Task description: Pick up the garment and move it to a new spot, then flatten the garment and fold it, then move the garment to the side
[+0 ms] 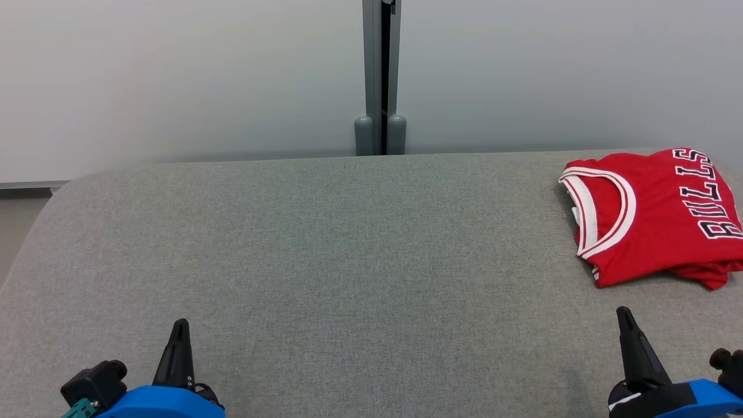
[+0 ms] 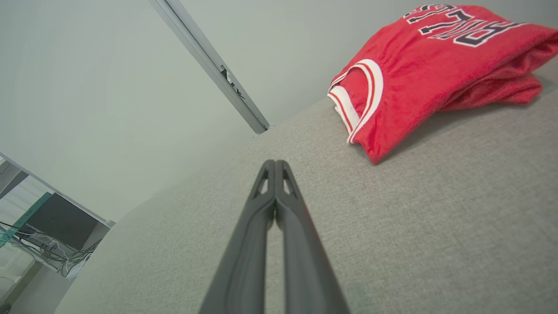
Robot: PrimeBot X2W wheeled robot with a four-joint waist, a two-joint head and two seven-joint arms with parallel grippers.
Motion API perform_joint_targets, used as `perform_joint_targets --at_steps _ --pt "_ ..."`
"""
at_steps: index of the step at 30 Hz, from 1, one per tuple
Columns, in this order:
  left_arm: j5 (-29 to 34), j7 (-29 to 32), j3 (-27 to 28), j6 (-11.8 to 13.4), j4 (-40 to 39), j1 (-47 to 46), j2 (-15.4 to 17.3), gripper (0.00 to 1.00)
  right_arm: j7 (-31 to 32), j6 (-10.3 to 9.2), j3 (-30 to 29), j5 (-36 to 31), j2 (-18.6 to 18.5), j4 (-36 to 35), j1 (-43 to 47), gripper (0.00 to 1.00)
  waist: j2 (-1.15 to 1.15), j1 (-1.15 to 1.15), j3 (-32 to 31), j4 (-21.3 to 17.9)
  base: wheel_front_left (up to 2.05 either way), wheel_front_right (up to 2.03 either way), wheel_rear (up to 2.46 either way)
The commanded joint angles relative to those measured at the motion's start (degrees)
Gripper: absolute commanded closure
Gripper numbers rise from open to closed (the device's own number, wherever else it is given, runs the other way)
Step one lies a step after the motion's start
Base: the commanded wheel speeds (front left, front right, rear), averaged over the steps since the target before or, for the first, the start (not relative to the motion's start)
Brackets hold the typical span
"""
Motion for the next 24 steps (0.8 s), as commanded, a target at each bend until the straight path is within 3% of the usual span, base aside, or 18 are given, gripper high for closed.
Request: perform_joint_targets --at_steps 1,24 --pt "-2.31 0.43 0.87 -0.35 -0.99 -2.13 0.02 1.00 0.38 0.01 -0.19 2.42 -0.26 -0.37 -1.84 1.00 0.00 0.00 0.00 -0.01 0.00 0.00 0.00" --pt "-19.80 4.95 4.45 -1.90 -1.51 -3.87 -1.74 1.00 2.92 0.02 -0.29 20.23 -0.33 2.37 -4.58 1.00 0.00 0.00 0.08 -0.17 0.00 0.00 0.00"
